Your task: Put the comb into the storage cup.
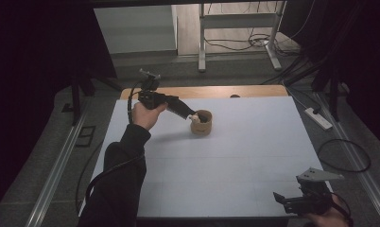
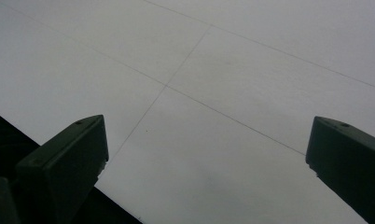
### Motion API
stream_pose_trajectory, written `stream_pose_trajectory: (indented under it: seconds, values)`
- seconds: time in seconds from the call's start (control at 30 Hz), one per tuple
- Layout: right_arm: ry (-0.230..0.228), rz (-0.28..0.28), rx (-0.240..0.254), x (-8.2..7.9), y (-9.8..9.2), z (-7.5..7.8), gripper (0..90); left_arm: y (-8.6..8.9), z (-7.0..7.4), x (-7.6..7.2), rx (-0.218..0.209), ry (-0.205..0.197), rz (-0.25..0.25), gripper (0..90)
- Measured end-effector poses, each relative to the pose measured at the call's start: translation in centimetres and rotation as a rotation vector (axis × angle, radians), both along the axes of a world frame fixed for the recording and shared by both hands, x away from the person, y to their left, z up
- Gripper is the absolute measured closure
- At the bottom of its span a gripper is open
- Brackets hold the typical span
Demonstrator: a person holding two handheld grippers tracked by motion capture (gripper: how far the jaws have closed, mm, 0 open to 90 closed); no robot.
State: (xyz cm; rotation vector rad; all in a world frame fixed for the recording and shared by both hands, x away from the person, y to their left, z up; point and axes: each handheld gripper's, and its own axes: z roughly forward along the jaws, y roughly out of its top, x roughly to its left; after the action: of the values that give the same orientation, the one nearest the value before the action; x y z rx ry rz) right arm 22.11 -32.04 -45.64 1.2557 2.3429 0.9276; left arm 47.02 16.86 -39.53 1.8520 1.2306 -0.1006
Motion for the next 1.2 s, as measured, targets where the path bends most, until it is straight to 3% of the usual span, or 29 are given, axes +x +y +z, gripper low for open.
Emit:
stream_pose_trajectory:
  seconds: [0.53, 1.2]
  values:
    - [0.0, 0.003, 0.0, -0.02, 0.03, 0.0, 0.0, -0.76, -0.29, 0.03, -0.014, -0.024, -0.01, 80.7]
    - [0.001, 0.005, 0.001, -0.01, 0.03, -0.01, 0.0, -0.71, -0.2, -0.29, -0.016, -0.086, 0.018, 57.6]
